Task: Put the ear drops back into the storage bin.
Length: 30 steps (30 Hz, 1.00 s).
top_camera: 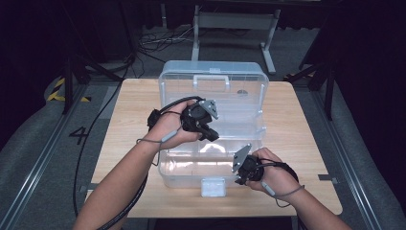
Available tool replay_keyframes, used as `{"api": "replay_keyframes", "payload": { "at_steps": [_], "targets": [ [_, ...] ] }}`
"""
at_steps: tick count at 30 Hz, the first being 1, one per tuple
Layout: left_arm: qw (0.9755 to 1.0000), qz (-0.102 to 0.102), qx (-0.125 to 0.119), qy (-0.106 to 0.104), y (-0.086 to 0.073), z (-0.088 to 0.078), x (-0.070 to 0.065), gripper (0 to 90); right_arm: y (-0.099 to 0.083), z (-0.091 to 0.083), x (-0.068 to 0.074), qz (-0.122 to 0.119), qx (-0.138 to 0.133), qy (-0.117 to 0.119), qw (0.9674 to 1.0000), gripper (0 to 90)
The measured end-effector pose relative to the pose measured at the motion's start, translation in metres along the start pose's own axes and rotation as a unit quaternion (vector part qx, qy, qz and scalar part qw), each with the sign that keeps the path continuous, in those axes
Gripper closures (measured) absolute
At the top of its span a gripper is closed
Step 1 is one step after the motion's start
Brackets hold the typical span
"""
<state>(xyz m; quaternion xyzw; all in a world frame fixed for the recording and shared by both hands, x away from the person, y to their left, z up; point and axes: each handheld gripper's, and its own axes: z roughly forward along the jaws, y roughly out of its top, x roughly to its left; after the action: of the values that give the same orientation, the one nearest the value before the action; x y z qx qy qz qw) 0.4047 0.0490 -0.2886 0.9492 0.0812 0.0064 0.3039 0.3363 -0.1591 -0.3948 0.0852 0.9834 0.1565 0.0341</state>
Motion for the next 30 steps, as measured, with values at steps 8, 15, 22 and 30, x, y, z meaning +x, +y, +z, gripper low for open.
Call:
{"api": "replay_keyframes", "payload": {
  "at_steps": [8,15,22,30],
  "targets": [
    [1.0000,0.001,0.000,-0.006,-0.003,0.002,-0.005,87.2,0.000,0.000,0.002,-0.004,0.000,-0.012,0.9999,81.3],
    [0.9999,0.005,0.005,-0.013,-0.004,0.005,-0.009,87.3,0.000,0.000,0.002,-0.007,0.001,-0.015,0.9999,81.3],
    [0.9996,0.004,0.006,-0.026,-0.006,0.007,-0.010,87.3,0.000,0.000,0.004,0.000,0.001,-0.017,0.9999,81.3],
    [0.9996,0.006,0.011,-0.027,-0.007,0.010,-0.014,87.6,0.000,0.000,0.004,-0.004,0.001,-0.022,0.9998,81.2]
  ]
}}
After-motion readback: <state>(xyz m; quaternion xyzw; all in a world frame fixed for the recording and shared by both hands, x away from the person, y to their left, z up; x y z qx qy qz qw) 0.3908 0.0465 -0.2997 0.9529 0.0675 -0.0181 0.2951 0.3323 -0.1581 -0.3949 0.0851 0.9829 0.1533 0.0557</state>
